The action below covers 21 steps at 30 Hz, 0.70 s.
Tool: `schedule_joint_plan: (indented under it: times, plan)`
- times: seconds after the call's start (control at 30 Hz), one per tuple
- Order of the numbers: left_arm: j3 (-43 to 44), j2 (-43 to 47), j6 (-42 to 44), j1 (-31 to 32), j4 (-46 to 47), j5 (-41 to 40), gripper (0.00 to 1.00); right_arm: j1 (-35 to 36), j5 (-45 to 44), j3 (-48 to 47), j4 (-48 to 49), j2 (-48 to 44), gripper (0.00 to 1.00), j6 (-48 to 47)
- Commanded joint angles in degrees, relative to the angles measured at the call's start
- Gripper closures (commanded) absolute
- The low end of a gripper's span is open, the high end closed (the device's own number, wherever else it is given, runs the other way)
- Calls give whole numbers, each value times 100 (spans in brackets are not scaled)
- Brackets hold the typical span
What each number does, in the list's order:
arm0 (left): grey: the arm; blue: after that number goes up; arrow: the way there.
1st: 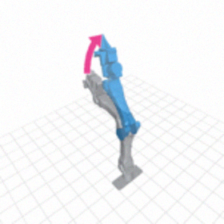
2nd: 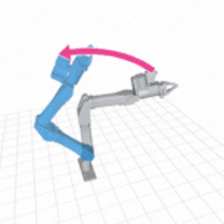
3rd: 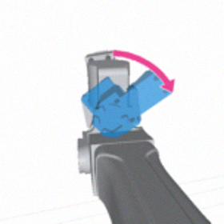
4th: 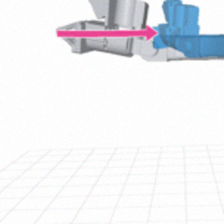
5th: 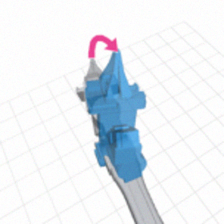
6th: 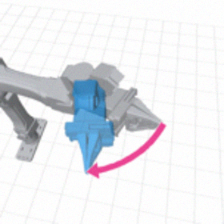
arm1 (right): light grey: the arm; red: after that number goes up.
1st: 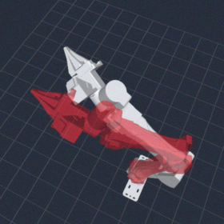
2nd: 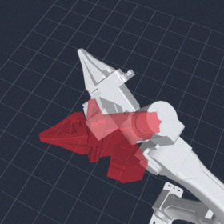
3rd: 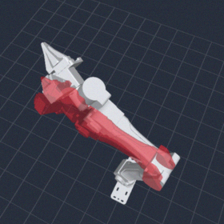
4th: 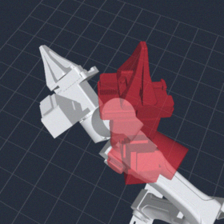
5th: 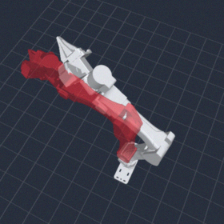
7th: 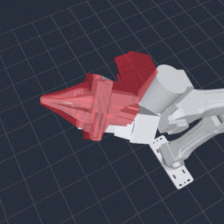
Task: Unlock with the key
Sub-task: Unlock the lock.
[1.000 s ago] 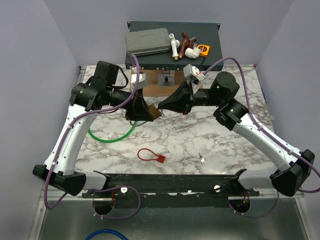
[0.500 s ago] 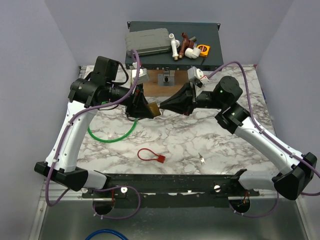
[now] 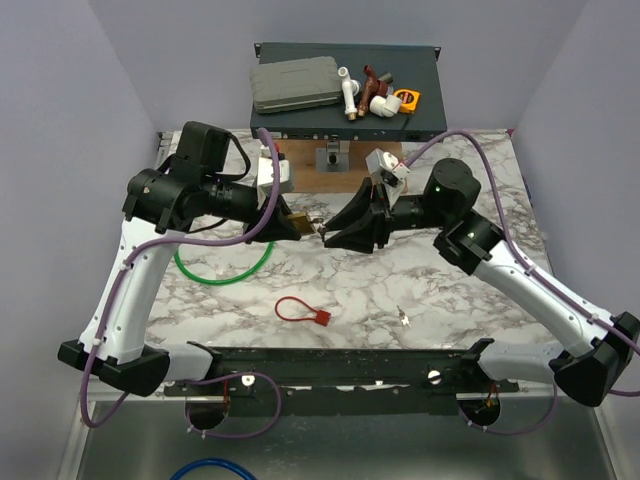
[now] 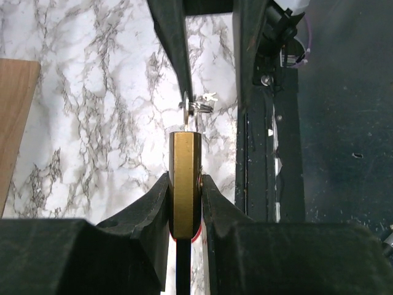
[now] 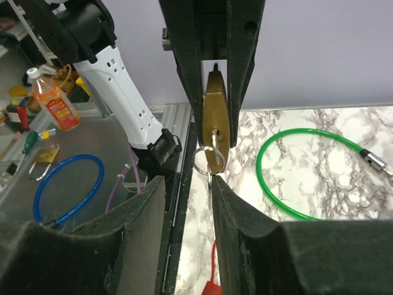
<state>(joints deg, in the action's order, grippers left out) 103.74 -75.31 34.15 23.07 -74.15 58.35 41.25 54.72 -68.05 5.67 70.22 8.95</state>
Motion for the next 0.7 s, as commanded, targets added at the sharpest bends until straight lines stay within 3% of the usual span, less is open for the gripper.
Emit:
schedule_joint_plan:
  times: [0.0,0.2,0.67]
  plan:
    - [-141,253,316,31,41,-68,100,21,-137,-167,-555,-406,60,-440]
    - [-160,274,143,72,152,-235,100,23,-22,-396,-558,-320,61,-461]
    - [23,228,109,474,27,-359,100,23,-348,-376,-188,-28,79,-122]
